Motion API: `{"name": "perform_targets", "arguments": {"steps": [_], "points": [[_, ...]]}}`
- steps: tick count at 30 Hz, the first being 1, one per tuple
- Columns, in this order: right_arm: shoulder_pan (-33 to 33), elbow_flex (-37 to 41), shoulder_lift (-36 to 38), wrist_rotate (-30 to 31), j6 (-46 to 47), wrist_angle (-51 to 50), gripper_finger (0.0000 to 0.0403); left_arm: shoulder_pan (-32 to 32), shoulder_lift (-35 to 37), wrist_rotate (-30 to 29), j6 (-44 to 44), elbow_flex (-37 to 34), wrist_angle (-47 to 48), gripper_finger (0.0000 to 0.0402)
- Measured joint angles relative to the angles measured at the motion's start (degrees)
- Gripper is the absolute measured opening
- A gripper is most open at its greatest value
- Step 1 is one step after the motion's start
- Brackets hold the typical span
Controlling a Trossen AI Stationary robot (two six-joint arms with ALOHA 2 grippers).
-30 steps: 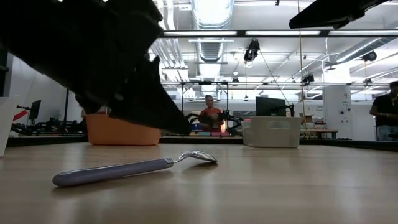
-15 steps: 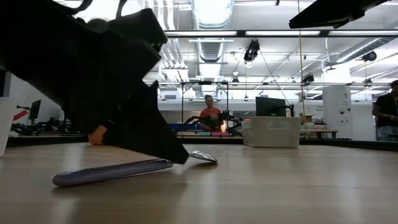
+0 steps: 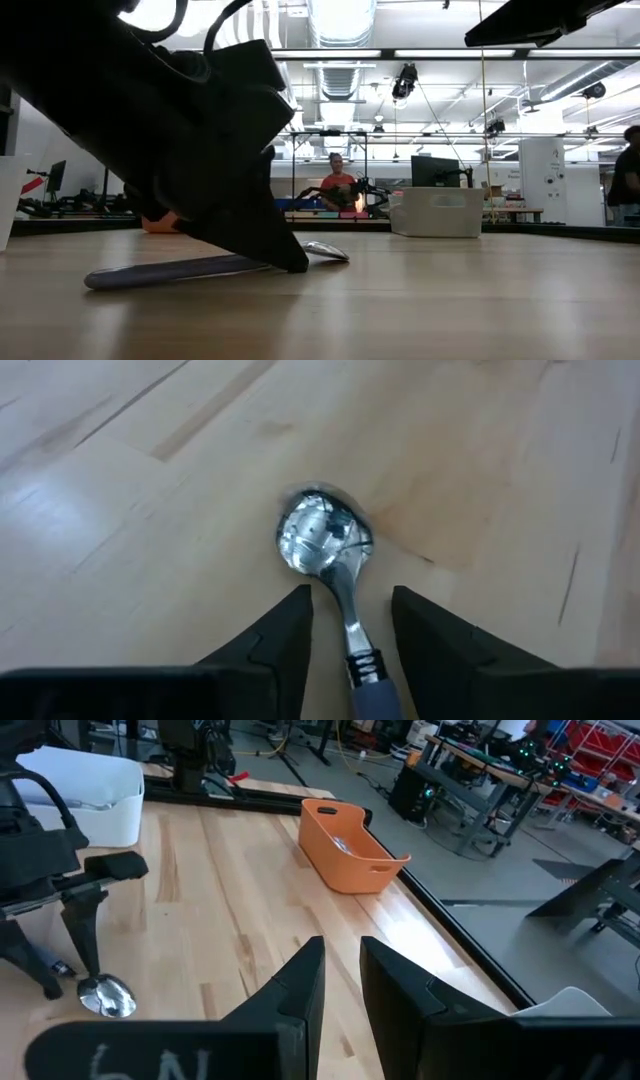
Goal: Sort silverware by color (type)
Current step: Put the purple spoon into the white bin
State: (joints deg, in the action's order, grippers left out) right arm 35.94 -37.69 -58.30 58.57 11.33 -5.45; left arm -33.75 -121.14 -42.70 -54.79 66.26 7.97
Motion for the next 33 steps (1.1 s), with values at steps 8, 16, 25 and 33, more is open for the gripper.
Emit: {"name": "perform_targets", "arguments": {"steps": [8, 16, 25, 33], "points": [[0.0, 0.0, 0.0, 0.0, 0.1, 0.0, 0.0059, 0.5, -0.1, 0.2, -2.2, -0.1, 2.0, 0.0043], [0.0, 0.0, 0.0, 0.0, 0.3, 0.0, 0.0059, 0.6, 0.6, 0.4, -2.8, -0.2, 2.5, 0.0007], [0.0, 0.0, 0.0, -0.6, 0.8, 0.0, 0.0059, 0.5, 6.3, -0.1, 5.2, -0.7, 3.5, 0.0000], [0.0, 0.0, 0.0, -2.0, 0.8, 0.0, 0.0059, 0.5, 12.2, -1.6, 12.6, -1.0, 2.9, 0.0004]]}}
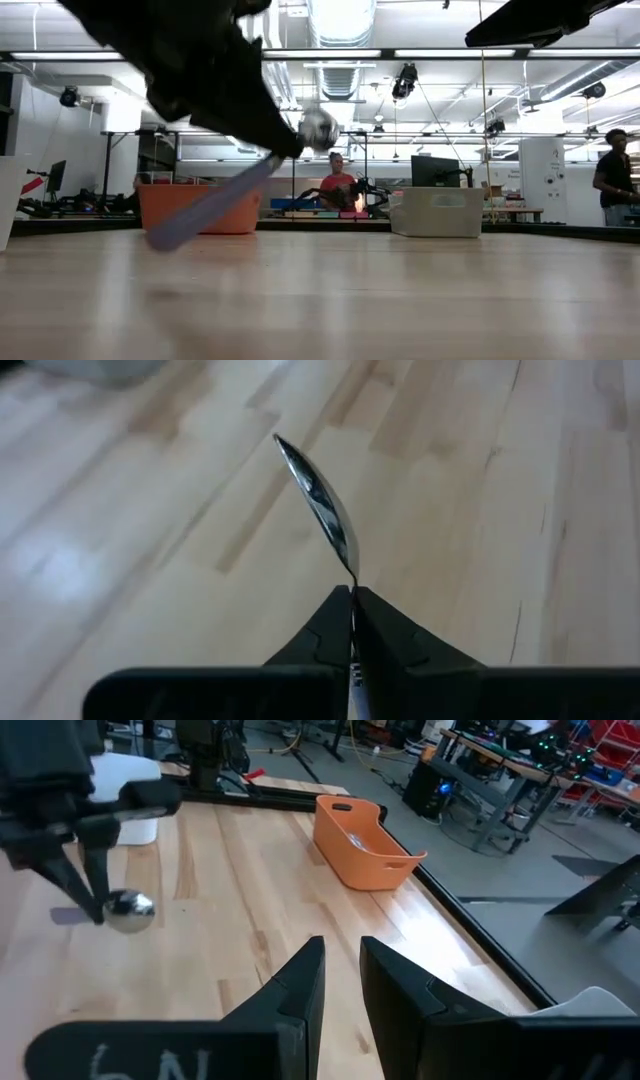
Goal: Sort silverware by color (type)
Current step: Put the purple spoon into the white bin
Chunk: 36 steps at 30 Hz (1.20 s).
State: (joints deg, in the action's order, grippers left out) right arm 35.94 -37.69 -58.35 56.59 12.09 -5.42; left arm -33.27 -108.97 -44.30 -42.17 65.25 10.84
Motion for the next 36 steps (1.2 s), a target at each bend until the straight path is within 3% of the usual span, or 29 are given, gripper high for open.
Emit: {"name": "perform_targets", "arguments": {"steps": [13, 17, 22, 27, 33, 36], "points": [[0.0, 0.6, -3.4, -0.5, 2.8, 0.7, 0.0059, -0.5, 1.2, -2.1, 5.4, 0.3, -0.3, 0.0001], [-0.2, 0.6, -5.4, -4.4, 2.7, 2.8, 0.0059, -1.6, 5.2, -4.4, 10.1, 0.6, -0.3, 0.0001], [-0.4, 0.6, -7.6, -4.6, 1.2, 5.3, 0.0059, -2.3, 11.1, -6.2, 14.1, 0.6, 0.9, 0.0000], [-0.7, 0.6, -8.9, -4.8, 0.7, 7.3, 0.0059, -2.8, 12.5, -6.4, 16.5, 0.6, 0.7, 0.0000], [-2.1, 0.6, -12.0, -12.7, -0.9, 19.3, 0.0059, -2.6, 12.5, -10.5, 15.6, 0.6, 0.1, 0.0000], [-3.7, 0.6, -15.6, -20.2, -2.5, 27.6, 0.0064, -2.6, 12.5, -11.4, 15.6, 0.6, -0.8, 0.0000]]}}
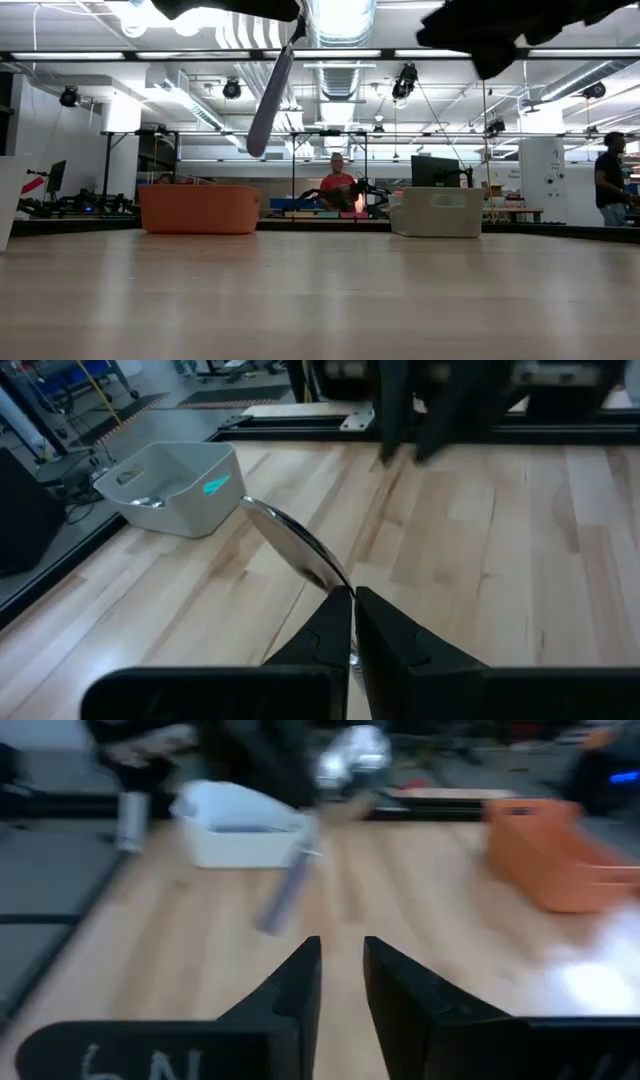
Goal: Sort silverware by color (type)
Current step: Put the purple spoon into the white bin
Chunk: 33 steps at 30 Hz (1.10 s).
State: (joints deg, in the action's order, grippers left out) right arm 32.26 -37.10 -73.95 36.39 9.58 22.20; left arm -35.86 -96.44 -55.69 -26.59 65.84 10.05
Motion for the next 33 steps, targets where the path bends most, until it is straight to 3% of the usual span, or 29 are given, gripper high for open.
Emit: {"name": "perform_targets", "arguments": {"steps": [4, 11, 16, 19, 28, 33], "points": [[-3.0, -0.5, -6.1, -9.6, 1.3, 8.7, 0.0098, 0.0, 0.0, -0.6, 0.0, 0.0, -0.9, 0.0000], [-9.6, -6.3, -15.5, -17.8, 1.8, 12.7, 0.0186, 0.0, 0.0, -0.7, 0.4, 0.0, -1.5, 0.0000], [-14.1, -10.6, -21.2, -32.4, -0.5, 15.3, 0.0230, 0.0, 0.0, -0.7, 0.4, 0.0, -1.5, 0.0000], [-14.9, -13.5, -23.5, -34.1, -1.1, 16.4, 0.0241, 0.0, 0.0, -0.8, 0.5, 0.0, -1.5, 0.0000], [-15.4, -19.9, -27.7, -36.8, -5.8, 16.3, 0.0209, 0.0, 0.0, -0.8, 0.6, 0.0, -1.6, 0.0000], [-15.5, -20.8, -28.5, -36.4, -6.7, 16.0, 0.0120, 0.0, 0.0, -0.6, 0.6, 0.0, -1.7, 0.0000]]}}
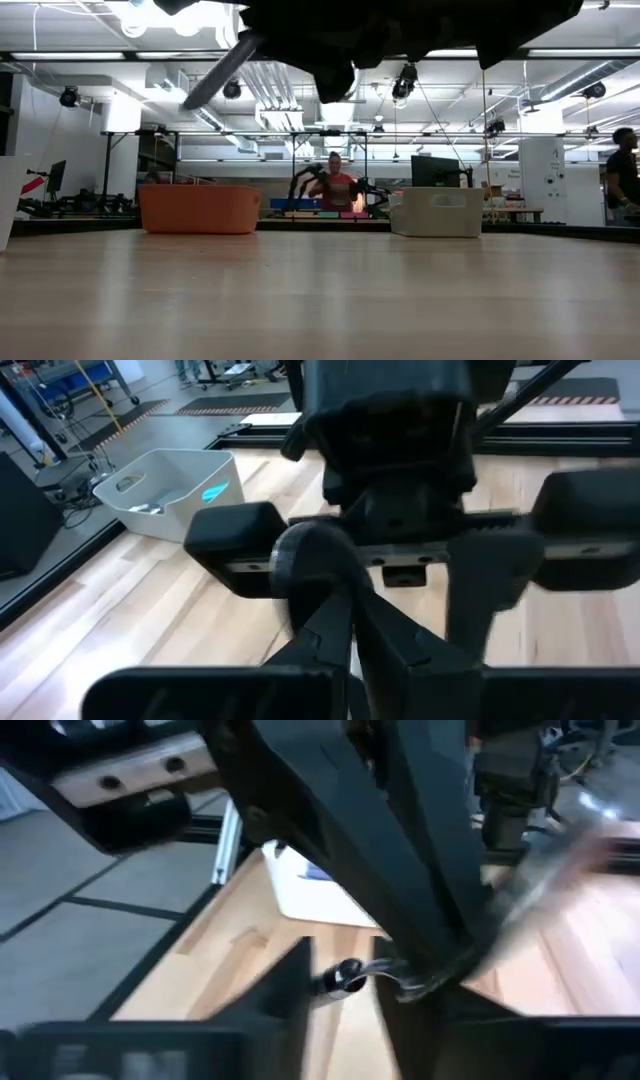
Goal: Sort silverware by color (type)
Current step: Put the purple spoon into the white bin
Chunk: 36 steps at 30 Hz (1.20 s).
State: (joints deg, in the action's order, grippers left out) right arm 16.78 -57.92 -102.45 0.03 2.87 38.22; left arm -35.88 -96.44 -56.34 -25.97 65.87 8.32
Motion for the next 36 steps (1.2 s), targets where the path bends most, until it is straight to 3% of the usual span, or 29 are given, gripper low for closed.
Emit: {"name": "perform_targets", "arguments": {"steps": [3, 4, 11, 15, 20, 25, 28, 33, 36], "points": [[0.0, 0.1, 0.0, 0.4, -0.9, 0.1, 0.0037, -0.1, 0.0, 0.5, 0.0, 0.0, -0.4, 0.0000], [-0.1, 0.1, 0.0, 0.4, -1.2, 0.0, 0.0030, -0.1, 0.0, 0.4, 0.1, 0.1, -0.3, 0.0000], [-0.2, 0.3, 0.5, 0.5, -1.0, -1.0, 0.0028, -0.3, 0.5, 0.5, 0.0, 0.2, 0.0, 0.0000], [-0.5, 0.7, 2.8, 0.0, -2.7, -6.5, 0.0028, -1.5, 1.3, -0.4, 0.4, 2.6, 1.6, 0.0000], [-0.5, 1.7, 7.1, 5.0, -5.2, -13.4, 0.0028, -1.7, 1.4, -0.7, -2.8, 7.3, 10.1, 0.0013], [-0.5, 7.2, 13.3, 6.9, -5.3, -13.4, 0.0028, -1.8, 1.2, 0.0, -10.6, 13.5, 23.5, 0.0044], [-0.5, 12.6, 17.3, 8.1, -4.0, -8.5, 0.0028, -1.8, 1.1, 0.2, -17.7, 15.2, 29.8, 0.0065], [-0.6, 20.9, 20.1, 12.9, -1.1, 8.2, 0.0027, -1.8, 0.6, 0.3, -25.4, 13.1, 28.5, 0.0096], [-0.8, 22.7, 20.4, 16.6, -1.5, 12.5, 0.0027, -1.8, -1.3, 0.0, -27.6, 12.2, 27.4, 0.0112]]}}
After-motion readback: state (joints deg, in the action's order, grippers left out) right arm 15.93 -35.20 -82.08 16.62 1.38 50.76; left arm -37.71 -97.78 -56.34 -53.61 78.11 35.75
